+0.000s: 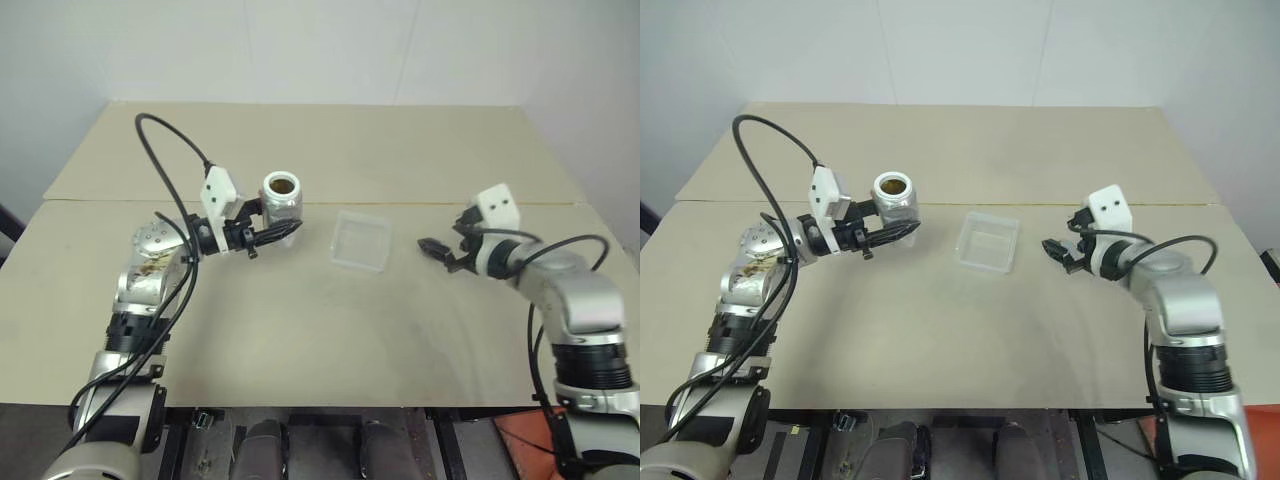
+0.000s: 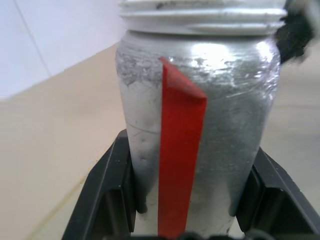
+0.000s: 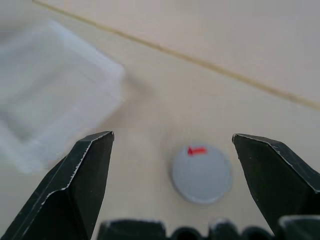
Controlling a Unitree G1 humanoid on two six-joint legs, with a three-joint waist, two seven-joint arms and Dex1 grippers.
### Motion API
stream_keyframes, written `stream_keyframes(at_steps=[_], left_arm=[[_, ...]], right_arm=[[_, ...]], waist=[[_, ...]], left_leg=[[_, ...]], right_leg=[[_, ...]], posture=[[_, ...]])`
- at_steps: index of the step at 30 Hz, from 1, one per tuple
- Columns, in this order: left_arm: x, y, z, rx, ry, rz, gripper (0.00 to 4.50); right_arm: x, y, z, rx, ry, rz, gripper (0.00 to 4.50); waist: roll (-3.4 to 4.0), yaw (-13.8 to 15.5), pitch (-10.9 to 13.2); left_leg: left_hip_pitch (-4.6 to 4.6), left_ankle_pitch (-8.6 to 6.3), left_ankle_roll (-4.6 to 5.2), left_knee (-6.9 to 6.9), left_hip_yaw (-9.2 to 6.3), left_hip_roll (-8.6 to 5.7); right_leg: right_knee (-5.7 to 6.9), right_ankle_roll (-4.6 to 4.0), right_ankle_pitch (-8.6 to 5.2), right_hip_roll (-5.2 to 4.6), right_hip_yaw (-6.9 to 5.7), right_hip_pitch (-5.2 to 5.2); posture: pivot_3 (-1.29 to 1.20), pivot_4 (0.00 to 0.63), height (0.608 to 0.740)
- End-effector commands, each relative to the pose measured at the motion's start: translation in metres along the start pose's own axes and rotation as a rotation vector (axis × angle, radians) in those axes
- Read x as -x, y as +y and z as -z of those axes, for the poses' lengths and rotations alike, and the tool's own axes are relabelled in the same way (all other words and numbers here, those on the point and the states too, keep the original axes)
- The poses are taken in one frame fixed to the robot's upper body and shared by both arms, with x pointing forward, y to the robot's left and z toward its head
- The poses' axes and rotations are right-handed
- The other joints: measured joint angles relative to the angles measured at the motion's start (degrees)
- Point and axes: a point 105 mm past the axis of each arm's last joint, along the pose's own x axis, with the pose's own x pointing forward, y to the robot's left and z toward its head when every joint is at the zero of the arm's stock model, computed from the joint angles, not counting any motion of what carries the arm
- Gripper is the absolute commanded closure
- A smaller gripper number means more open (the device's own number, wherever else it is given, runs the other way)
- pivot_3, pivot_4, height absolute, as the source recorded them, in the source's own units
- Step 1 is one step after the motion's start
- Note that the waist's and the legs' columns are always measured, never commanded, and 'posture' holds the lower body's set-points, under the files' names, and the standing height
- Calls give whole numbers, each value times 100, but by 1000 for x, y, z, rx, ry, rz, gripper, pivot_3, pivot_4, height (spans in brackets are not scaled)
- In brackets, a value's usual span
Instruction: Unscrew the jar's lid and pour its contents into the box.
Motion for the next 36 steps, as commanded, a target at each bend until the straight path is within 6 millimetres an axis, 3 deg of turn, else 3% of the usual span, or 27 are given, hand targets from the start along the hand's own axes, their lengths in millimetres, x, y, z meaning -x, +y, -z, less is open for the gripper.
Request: stream_keyframes(at_steps=[1,4,9,13,21,26,29,33,36], left_arm=[[-13,9,-6,-200,47,-32,2428],[-27,16,-8,-350,79,-48,2428],[-53,21,-22,-567,74,-41,2428],[-73,23,-29,-1022,183,20,2428],[-109,30,-47,-1706,252,80,2428],[-126,27,-50,-1971,225,86,2428],[-137,17,-52,-2105,155,112,2428],[-142,3,-41,-2284,69,218,2428],[-146,-7,-43,-2321,-30,194,2428]], right_arm=[[17,11,-37,44,-93,-133,28],[25,25,-53,69,-109,-261,28],[26,38,-57,119,-83,-356,28],[27,40,-54,119,-17,-379,28],[32,46,-53,106,16,-432,28],[35,46,-56,76,5,-428,28],[37,46,-56,53,3,-418,28],[37,47,-56,31,1,-411,28],[37,48,-56,20,-5,-403,28]], waist=[[0,6,0],[-1,29,0],[-1,81,1],[-3,130,2],[-5,148,3],[-5,153,3],[-5,161,3],[-5,182,3],[-5,177,3]], left_leg=[[0,0,0,0,2,-1],[-3,0,1,0,9,-4],[-6,-1,3,1,13,-3],[-14,-1,3,3,18,-7],[-40,-5,9,2,20,-9],[-52,-9,16,2,23,-11],[-103,-2,6,7,26,-13],[-119,25,-36,4,28,-15],[-119,24,-35,4,31,-15]], right_leg=[[-1,0,0,0,0,0],[-3,0,0,-1,-2,-1],[-6,0,0,-1,-3,-2],[-6,1,0,-2,-2,-8],[-3,7,3,-3,-7,-18],[-6,10,3,-8,-8,-30],[7,10,4,-9,-6,-89],[8,10,4,-10,-6,-109],[8,10,4,-10,-5,-110]], posture=[[0,150,740],[0,150,740],[0,150,740],[0,150,740],[0,150,740],[0,150,740],[0,150,740],[0,150,740],[0,150,740]])
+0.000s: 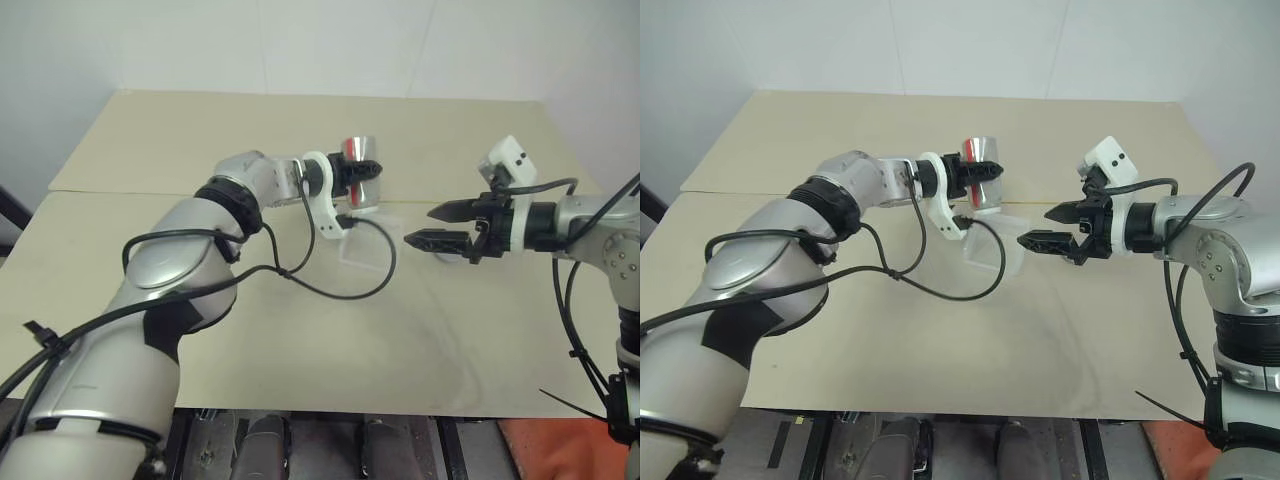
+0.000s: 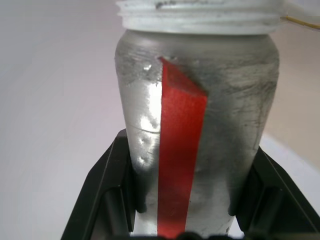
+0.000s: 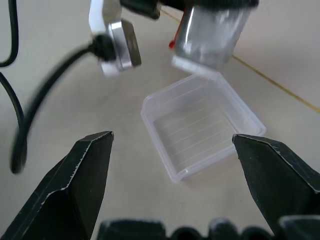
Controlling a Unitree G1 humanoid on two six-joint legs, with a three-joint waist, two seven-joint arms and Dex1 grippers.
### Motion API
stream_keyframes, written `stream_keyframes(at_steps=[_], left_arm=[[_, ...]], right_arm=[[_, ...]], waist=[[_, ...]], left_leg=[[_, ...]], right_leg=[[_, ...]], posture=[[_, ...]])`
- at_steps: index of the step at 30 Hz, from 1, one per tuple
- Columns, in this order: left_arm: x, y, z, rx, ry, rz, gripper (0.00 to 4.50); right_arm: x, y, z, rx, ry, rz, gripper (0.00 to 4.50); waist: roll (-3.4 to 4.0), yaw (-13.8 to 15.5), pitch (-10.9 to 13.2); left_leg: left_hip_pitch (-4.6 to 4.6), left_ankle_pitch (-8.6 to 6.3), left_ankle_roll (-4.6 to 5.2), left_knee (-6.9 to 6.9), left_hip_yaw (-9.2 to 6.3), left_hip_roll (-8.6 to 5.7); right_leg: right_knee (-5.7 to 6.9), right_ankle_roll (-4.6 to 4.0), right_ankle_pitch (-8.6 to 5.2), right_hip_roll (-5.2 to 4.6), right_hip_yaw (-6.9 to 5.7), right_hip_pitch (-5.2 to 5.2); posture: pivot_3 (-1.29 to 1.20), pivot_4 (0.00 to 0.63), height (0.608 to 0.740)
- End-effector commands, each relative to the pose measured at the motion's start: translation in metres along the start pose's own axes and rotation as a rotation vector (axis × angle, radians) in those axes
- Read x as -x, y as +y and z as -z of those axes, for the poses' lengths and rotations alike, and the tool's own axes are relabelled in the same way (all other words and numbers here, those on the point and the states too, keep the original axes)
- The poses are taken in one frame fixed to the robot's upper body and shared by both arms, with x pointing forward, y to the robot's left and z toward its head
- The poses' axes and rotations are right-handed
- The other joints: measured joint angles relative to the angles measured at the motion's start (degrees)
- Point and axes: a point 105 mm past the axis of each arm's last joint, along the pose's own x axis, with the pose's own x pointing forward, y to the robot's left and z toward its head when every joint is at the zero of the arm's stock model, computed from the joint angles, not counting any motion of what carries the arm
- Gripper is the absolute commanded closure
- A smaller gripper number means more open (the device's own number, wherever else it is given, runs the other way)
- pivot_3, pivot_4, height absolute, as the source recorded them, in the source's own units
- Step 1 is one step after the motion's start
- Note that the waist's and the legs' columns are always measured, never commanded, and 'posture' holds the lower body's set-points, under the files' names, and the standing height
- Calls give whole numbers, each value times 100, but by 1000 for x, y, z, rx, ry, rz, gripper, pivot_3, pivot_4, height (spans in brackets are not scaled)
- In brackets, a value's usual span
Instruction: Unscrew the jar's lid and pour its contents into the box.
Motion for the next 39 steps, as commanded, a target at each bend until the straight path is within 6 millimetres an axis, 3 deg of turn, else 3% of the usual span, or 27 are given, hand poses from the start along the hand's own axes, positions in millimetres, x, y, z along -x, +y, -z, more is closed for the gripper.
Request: stream_keyframes(at_steps=[1,16,25,33,39], left_arm=[[-2,17,8,-70,23,-99,2428],[12,3,19,81,117,-106,2428],[42,-19,45,1026,328,-154,2428],[66,-46,23,1935,209,-273,2428],[92,-62,0,2349,287,-384,2428]], right_arm=[[6,4,-11,19,-54,14,28],[7,3,-8,11,-64,32,28],[7,-3,-8,-31,-82,35,28],[6,1,-17,29,-178,-6,28],[4,6,-13,128,-221,-19,28]], waist=[[0,6,0],[0,101,0],[1,91,-1],[4,1,-2],[5,-109,-3]], left_leg=[[0,-1,1,0,0,0],[1,4,-5,5,3,-3],[2,9,-12,15,5,-1],[3,9,-11,44,-2,1],[9,-1,8,63,-29,3]], right_leg=[[1,0,0,0,0,0],[7,0,0,-3,0,1],[13,0,1,-3,-3,3],[41,0,0,-2,-10,9],[64,0,1,-1,-4,17]], posture=[[0,150,740],[0,150,740],[0,150,740],[0,150,740],[0,150,740]])
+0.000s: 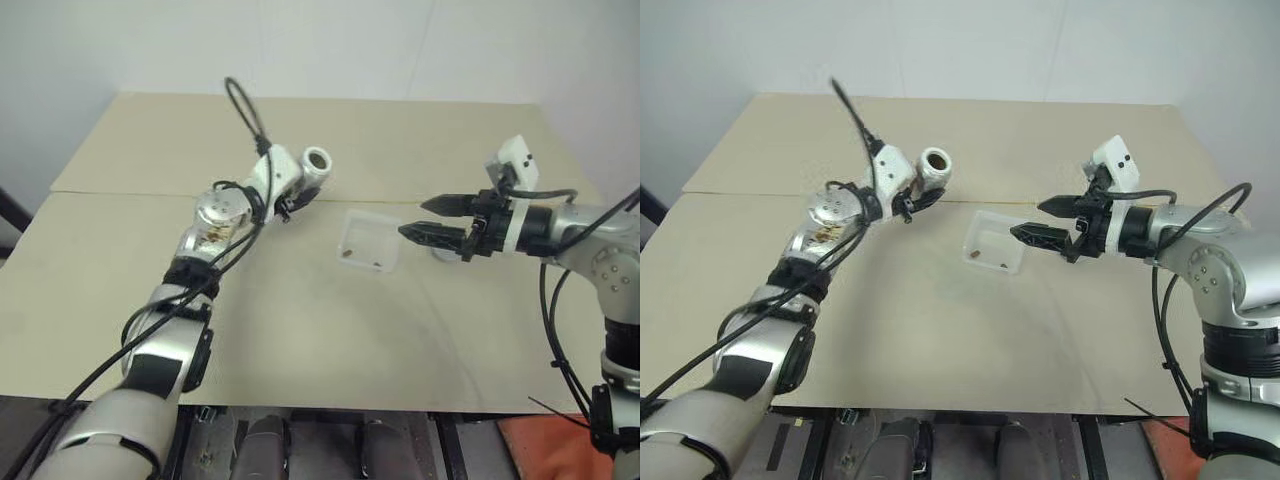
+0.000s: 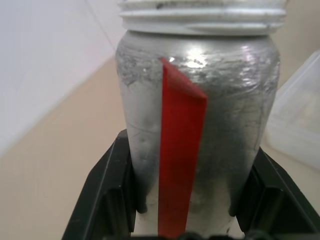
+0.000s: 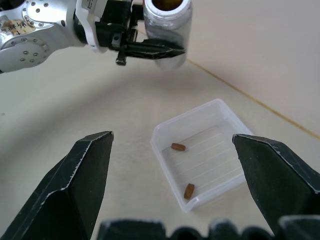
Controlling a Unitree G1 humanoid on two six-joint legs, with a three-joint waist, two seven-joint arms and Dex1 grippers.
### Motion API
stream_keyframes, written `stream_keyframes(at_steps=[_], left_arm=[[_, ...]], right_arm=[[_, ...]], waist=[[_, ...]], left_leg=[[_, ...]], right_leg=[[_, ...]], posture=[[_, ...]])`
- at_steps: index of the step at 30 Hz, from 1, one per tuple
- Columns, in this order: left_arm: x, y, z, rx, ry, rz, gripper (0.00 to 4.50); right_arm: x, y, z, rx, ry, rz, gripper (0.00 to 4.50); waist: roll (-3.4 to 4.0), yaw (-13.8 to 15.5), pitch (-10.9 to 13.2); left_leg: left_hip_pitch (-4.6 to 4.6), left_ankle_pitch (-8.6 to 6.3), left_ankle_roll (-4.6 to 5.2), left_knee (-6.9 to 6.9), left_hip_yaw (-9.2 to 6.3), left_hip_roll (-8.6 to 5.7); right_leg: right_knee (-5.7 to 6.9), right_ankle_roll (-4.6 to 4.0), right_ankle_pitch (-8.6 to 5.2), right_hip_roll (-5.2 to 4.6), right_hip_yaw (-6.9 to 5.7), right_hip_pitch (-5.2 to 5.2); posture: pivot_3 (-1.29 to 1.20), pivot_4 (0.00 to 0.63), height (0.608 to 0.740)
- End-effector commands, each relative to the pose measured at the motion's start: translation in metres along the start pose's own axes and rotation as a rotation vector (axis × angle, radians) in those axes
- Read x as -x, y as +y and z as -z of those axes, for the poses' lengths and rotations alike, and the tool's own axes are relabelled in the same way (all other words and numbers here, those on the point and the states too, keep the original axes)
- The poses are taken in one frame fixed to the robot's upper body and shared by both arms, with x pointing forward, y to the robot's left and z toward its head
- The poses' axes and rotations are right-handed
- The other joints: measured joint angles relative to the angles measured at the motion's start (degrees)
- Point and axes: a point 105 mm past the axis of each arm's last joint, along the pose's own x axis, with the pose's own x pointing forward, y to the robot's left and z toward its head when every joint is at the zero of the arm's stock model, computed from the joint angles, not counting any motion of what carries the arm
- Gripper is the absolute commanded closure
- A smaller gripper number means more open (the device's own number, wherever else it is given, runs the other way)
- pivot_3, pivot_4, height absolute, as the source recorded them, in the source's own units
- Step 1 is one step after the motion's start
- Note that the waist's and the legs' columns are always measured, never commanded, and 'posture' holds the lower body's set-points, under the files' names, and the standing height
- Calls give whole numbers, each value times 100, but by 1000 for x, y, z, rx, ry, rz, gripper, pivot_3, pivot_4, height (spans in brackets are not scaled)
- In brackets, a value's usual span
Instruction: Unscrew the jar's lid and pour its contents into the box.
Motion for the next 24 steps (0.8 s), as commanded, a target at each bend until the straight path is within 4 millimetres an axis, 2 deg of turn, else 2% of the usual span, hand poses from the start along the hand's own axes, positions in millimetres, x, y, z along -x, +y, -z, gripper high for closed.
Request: stream_keyframes(at_steps=[1,7,10,16,24], left_arm=[[15,4,-10,158,-52,-60,2428],[35,-6,15,295,-76,-187,2428],[39,-15,31,272,-75,-229,2428],[36,-24,44,249,-125,-322,2428],[28,-36,61,222,-90,-316,2428]], right_arm=[[5,6,-13,92,-46,-18,28],[5,5,-13,106,-41,-25,28],[5,4,-14,109,-39,-26,28],[5,4,-15,115,-38,-34,28],[3,7,-15,120,-36,-44,28]], waist=[[0,-21,0],[0,-26,0],[0,0,0],[0,45,0],[0,44,0]], left_leg=[[3,0,0,5,-10,0],[14,-14,33,33,-26,2],[21,-11,38,33,-29,1],[38,10,46,31,-27,0],[85,12,51,24,-24,-2]], right_leg=[[7,0,0,0,1,0],[36,0,0,0,4,10],[29,-1,1,0,4,10],[31,-5,23,2,4,23],[6,0,29,2,-3,85]], posture=[[0,150,740],[0,150,740],[0,150,740],[0,150,740],[0,150,740]])
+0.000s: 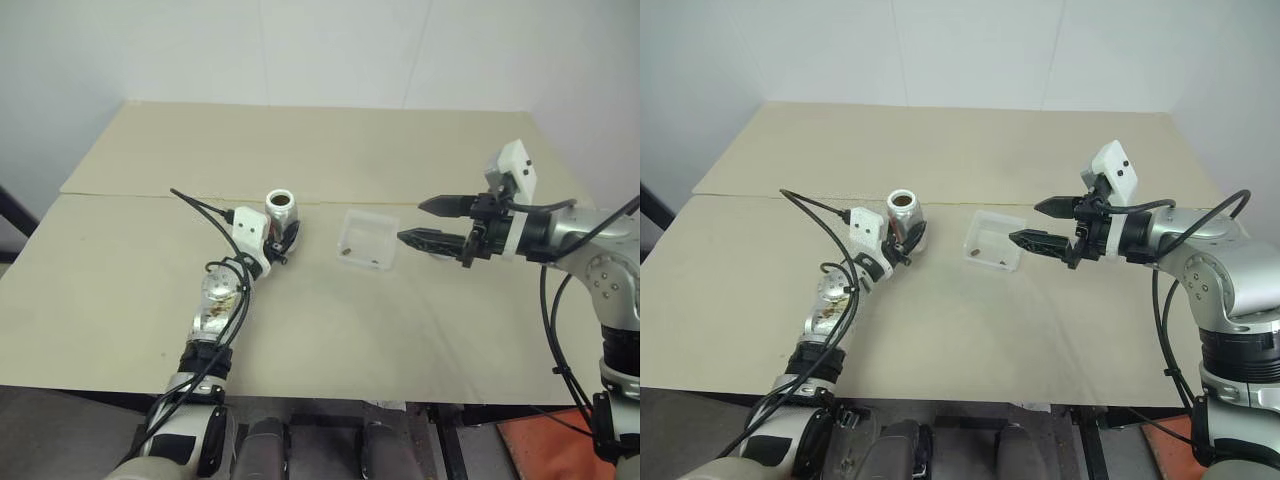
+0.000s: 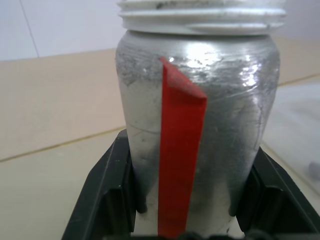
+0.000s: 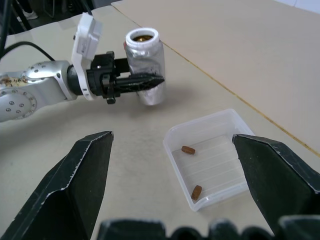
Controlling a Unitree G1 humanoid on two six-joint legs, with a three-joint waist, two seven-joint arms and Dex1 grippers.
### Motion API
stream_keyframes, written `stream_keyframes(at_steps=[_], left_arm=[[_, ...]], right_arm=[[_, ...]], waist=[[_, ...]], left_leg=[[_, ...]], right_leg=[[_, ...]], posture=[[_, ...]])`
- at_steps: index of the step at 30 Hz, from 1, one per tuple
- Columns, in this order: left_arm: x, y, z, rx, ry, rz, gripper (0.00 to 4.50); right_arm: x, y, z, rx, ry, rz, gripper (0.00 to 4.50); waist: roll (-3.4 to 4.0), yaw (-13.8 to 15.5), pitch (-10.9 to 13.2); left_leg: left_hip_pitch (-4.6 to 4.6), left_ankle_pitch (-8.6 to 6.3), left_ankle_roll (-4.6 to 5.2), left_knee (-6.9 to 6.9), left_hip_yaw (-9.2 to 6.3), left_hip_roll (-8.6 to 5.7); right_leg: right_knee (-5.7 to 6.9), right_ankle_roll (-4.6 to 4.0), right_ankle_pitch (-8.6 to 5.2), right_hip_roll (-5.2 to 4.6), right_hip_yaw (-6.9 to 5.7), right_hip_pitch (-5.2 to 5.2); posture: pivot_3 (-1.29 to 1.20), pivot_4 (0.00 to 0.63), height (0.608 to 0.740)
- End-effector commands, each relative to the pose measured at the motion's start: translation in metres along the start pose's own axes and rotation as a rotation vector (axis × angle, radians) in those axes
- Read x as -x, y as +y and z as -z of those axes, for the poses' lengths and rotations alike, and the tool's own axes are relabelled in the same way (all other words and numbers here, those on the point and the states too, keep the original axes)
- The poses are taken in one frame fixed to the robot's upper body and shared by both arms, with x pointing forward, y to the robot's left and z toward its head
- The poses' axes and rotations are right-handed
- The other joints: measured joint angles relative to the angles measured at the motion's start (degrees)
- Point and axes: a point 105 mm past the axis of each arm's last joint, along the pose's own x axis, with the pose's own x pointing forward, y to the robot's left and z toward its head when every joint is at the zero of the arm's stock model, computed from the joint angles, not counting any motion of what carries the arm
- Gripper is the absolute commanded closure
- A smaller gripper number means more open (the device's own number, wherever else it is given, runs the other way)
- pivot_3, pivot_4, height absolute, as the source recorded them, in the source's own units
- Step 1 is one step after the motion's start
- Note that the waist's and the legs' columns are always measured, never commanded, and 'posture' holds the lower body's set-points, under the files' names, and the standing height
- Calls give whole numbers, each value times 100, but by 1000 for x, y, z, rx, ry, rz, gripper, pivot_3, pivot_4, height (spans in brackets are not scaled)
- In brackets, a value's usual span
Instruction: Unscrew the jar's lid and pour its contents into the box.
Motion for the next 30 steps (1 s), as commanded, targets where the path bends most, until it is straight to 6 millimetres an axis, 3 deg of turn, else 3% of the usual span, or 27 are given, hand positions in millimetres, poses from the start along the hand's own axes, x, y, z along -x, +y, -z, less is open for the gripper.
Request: stream_keyframes(at_steps=[1,4,12,18,24,30], left_arm=[[-4,-2,-6,-32,-28,7,2428],[-4,0,-2,-34,-10,-3,2428],[0,3,-3,-51,-2,-2,27],[15,2,-2,-62,46,53,27],[53,3,-10,-64,114,141,27],[89,2,-31,-112,181,294,27]], right_arm=[[4,2,-15,70,-33,4,28],[3,3,-15,72,-33,3,28],[2,5,-15,74,-35,-2,0],[1,5,-14,73,-33,-7,0],[3,2,-11,63,-28,19,0],[5,3,-4,49,-19,31,0]], waist=[[0,-1,0],[0,-1,0],[0,-3,0],[0,-19,0],[0,-40,0],[-1,-42,1]], left_leg=[[2,0,0,0,-1,0],[12,0,0,-2,-3,0],[15,-1,1,-7,-10,1],[16,-1,1,-14,-11,2],[20,0,0,-40,-9,7],[25,0,0,-52,-6,7]], right_leg=[[0,0,0,0,0,2],[-1,0,0,0,1,10],[-5,0,0,0,1,12],[-12,0,0,0,3,12],[-27,0,0,1,5,9],[-39,0,0,-2,5,13]], posture=[[0,150,740],[0,150,740],[0,150,740],[0,150,740],[0,150,740],[0,150,740]])
